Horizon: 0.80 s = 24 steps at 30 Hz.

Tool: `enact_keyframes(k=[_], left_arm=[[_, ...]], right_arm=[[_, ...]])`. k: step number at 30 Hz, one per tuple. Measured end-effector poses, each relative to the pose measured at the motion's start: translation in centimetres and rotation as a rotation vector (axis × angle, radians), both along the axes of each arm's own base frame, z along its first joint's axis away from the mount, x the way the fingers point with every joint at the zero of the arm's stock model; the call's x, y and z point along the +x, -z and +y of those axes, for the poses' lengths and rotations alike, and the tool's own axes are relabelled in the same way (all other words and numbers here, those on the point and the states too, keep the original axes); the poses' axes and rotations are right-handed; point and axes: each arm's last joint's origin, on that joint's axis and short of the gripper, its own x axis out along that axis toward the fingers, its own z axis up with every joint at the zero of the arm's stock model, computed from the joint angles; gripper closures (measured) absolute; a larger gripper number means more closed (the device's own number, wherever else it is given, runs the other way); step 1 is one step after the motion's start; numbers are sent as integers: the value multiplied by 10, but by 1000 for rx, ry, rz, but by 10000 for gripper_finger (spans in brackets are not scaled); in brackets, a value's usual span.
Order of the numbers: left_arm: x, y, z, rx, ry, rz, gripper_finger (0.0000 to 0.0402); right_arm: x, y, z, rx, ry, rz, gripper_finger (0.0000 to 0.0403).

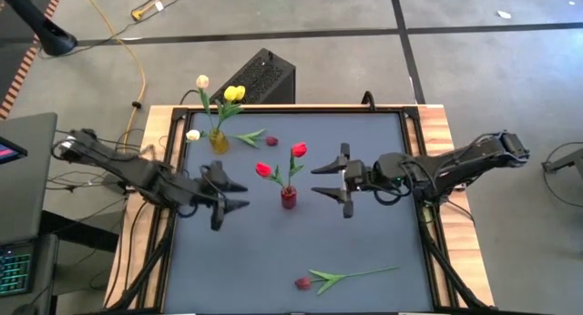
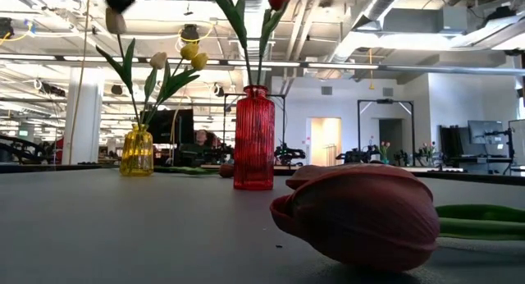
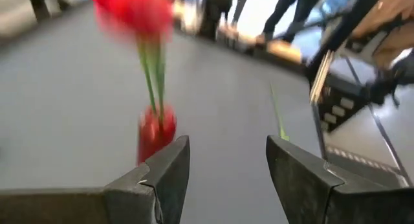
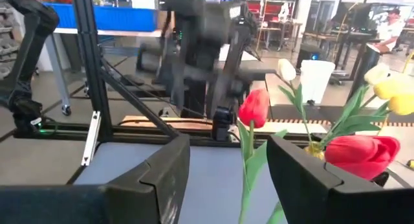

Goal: Sort flowers into vase by color
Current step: Put the top red flower into the red vase

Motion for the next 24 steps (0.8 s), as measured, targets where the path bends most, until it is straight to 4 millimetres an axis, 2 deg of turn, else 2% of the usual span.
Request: enact_keyframes(k=[6,9,12,17,24], left_arm=[[-13,-91,24,176,-146,-160,210],[-26,-126,44,275,-262,-186,210],[-41,-150,69,349,-401,-174,210],[-60,-166,109,366,-590,-129,210],[-69,-156,166,331,-739,-16,210]], right_arm=[[1,3,-1,-4,7,20,171],[3,5,-1,-6,6,30,171],[2,6,2,-9,-3,40,171],[1,6,5,18,-15,47,171],[0,6,10,98,-30,47,170]])
